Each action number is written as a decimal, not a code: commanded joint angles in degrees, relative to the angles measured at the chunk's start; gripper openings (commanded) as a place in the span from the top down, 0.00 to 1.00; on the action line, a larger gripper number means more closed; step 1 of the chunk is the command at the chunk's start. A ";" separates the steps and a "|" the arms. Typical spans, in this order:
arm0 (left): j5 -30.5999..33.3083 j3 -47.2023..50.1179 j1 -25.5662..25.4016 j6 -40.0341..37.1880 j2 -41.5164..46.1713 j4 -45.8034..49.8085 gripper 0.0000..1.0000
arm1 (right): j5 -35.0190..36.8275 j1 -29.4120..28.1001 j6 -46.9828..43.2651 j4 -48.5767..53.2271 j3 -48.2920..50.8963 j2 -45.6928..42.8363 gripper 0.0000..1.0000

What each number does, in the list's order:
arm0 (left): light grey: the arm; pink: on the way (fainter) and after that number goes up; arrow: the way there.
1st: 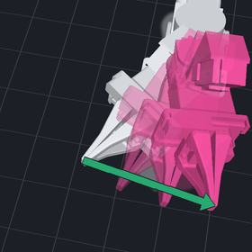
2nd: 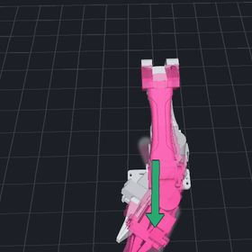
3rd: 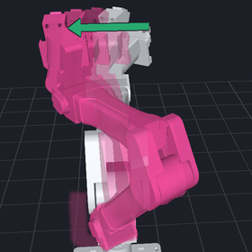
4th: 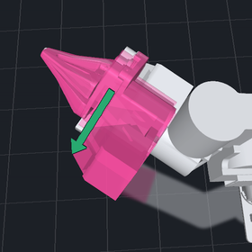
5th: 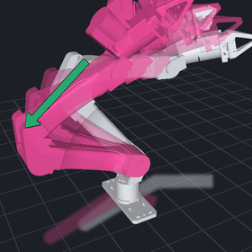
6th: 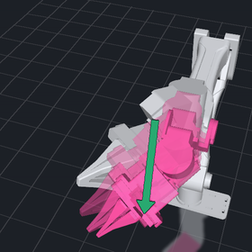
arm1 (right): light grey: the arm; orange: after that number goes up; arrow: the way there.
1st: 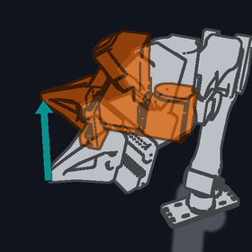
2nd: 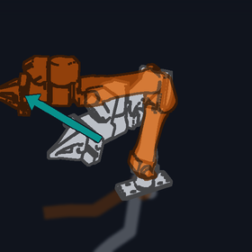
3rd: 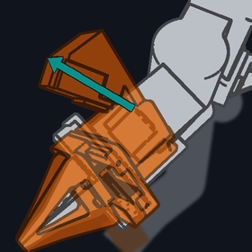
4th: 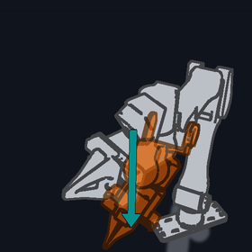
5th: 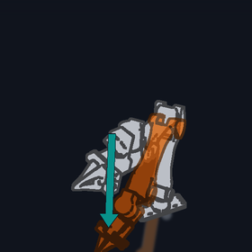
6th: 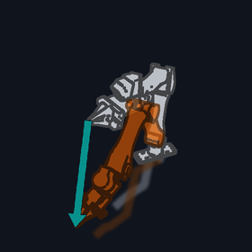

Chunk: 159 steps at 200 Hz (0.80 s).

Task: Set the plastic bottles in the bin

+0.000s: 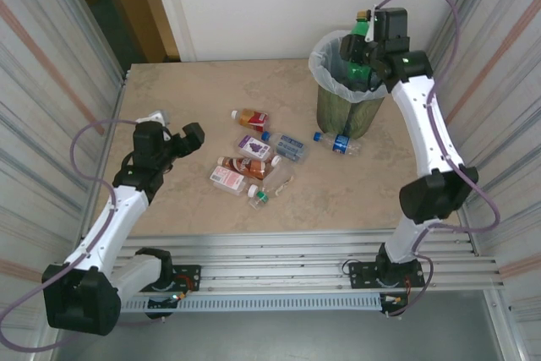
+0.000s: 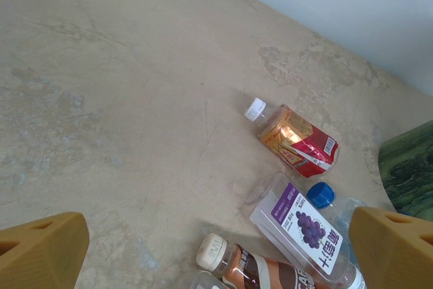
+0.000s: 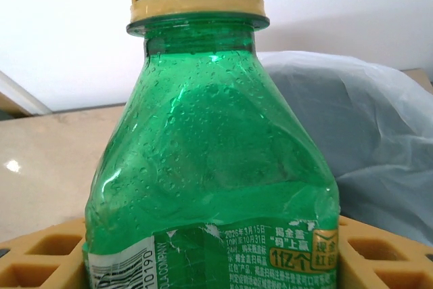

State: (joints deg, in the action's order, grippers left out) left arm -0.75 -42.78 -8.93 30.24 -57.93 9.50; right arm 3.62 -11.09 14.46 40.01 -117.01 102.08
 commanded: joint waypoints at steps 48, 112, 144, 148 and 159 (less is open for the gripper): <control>2.08 -0.37 0.46 -0.66 3.37 2.46 0.01 | 4.40 0.39 -3.96 4.29 -10.49 11.48 0.57; 2.26 -0.89 0.41 -1.25 2.13 2.51 0.01 | 5.63 0.51 -4.57 6.12 -10.48 13.51 0.25; 2.78 -0.64 0.40 -1.50 2.06 1.93 0.01 | 6.23 0.55 -5.05 6.01 -10.68 12.58 0.10; 2.77 -0.56 0.40 -1.38 2.12 1.70 0.01 | 6.23 0.55 -5.13 5.97 -10.69 12.45 0.09; 2.63 -0.55 0.43 -1.24 1.81 1.48 0.01 | 6.14 0.55 -5.30 5.79 -10.68 11.78 0.07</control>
State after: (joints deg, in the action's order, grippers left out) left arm 0.45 -42.78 -8.93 29.78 -55.88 11.33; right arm 8.82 -10.83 10.28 45.32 -125.71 115.28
